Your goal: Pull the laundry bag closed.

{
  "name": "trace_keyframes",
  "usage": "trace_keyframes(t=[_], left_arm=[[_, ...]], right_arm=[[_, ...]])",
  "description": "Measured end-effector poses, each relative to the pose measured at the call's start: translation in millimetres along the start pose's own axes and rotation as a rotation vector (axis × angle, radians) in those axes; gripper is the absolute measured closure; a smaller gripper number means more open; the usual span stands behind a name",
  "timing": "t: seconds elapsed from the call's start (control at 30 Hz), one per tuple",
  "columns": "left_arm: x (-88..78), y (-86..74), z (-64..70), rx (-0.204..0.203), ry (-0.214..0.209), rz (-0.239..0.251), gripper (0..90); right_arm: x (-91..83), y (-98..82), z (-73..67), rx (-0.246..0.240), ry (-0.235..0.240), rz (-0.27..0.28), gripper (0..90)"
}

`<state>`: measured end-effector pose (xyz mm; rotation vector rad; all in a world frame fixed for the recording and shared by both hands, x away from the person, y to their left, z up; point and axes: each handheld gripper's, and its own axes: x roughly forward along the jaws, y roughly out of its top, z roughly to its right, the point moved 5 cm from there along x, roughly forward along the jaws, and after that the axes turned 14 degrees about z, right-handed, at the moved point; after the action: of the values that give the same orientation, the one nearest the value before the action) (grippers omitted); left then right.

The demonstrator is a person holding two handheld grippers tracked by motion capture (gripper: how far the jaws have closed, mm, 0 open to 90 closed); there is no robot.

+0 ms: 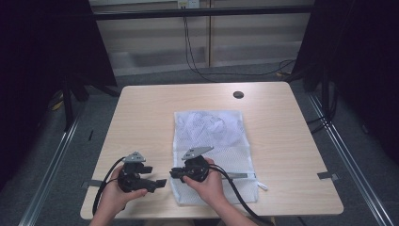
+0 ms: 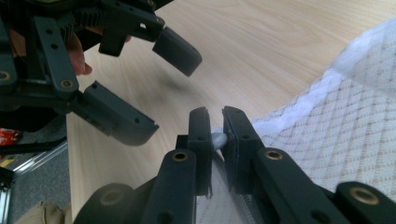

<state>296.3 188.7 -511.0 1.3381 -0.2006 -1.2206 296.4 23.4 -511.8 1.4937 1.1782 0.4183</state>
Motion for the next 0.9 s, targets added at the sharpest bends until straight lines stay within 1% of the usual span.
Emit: trace_keyframes(t=[0.03,0.07,0.1,0.17,0.2,0.23,0.27,0.37,0.4,0.47,0.6,0.67,0.7,0.73,0.77,0.8,0.83,0.87,0.9], left_arm=[[0.8,0.4,1.1,-0.007,-0.009,0.007,13.4],[1.4,0.7,2.2,-0.011,-0.02,0.011,12.8],[2.5,1.0,3.8,-0.027,-0.035,0.016,11.0],[5.3,0.8,6.0,-0.057,-0.056,0.019,10.6],[6.7,0.2,5.9,-0.058,-0.062,0.014,10.1],[9.0,-0.3,7.0,-0.075,-0.065,0.016,9.8],[10.8,-0.7,7.6,-0.081,-0.072,0.013,9.5],[15.4,-0.8,10.6,-0.09,-0.094,0.021,8.3],[16.5,-0.4,11.9,-0.095,-0.11,0.027,7.6],[19.3,0.0,13.7,-0.1,-0.112,0.03,6.4],[23.2,1.7,17.0,-0.099,-0.12,0.033,5.5],[25.1,2.0,17.8,-0.096,-0.122,0.03,6.8],[26.4,1.7,19.2,-0.104,-0.124,0.03,7.8],[27.3,1.5,19.7,-0.098,-0.123,0.028,9.3],[27.8,1.3,20.8,-0.098,-0.135,0.023,11.4],[28.4,1.2,21.6,-0.093,-0.141,0.021,16.8],[29.1,1.0,22.5,-0.091,-0.134,0.02,16.8],[29.5,1.3,23.4,-0.095,-0.143,0.023,20.0],[29.8,2.0,24.6,-0.099,-0.156,0.028,26.8]], right_arm=[[-0.5,0.7,-0.2,0.009,0.001,0.003,82.3],[-1.2,1.6,0.6,0.008,-0.004,0.01,82.3],[-2.3,3.3,1.3,0.014,-0.003,0.019,82.3],[-3.2,4.4,1.3,0.017,-0.002,0.026,82.3],[-4.1,5.6,1.3,0.016,-0.007,0.032,82.3],[-4.9,6.5,1.2,0.017,-0.005,0.035,82.3],[-5.9,7.3,1.4,0.017,-0.005,0.037,82.3],[-8.7,10.3,2.5,0.023,-0.012,0.053,82.4],[-9.5,11.0,3.2,0.02,-0.012,0.059,82.4],[-11.2,12.6,3.1,0.025,-0.002,0.069,82.4],[-14.0,13.3,3.9,0.016,-0.007,0.067,82.4],[-14.7,13.8,4.3,0.014,-0.007,0.067,82.4],[-15.3,14.5,3.9,0.015,-0.007,0.068,82.4],[-15.8,15.2,3.7,0.013,-0.009,0.072,82.4],[-16.4,15.7,3.7,0.011,-0.008,0.074,82.4],[-17.3,16.2,3.4,0.012,-0.01,0.08,82.4],[-17.3,16.2,3.4,0.012,-0.01,0.08,82.4],[-17.8,16.1,3.4,0.009,-0.012,0.081,82.5],[-18.2,16.2,3.5,0.009,-0.009,0.081,82.5]])
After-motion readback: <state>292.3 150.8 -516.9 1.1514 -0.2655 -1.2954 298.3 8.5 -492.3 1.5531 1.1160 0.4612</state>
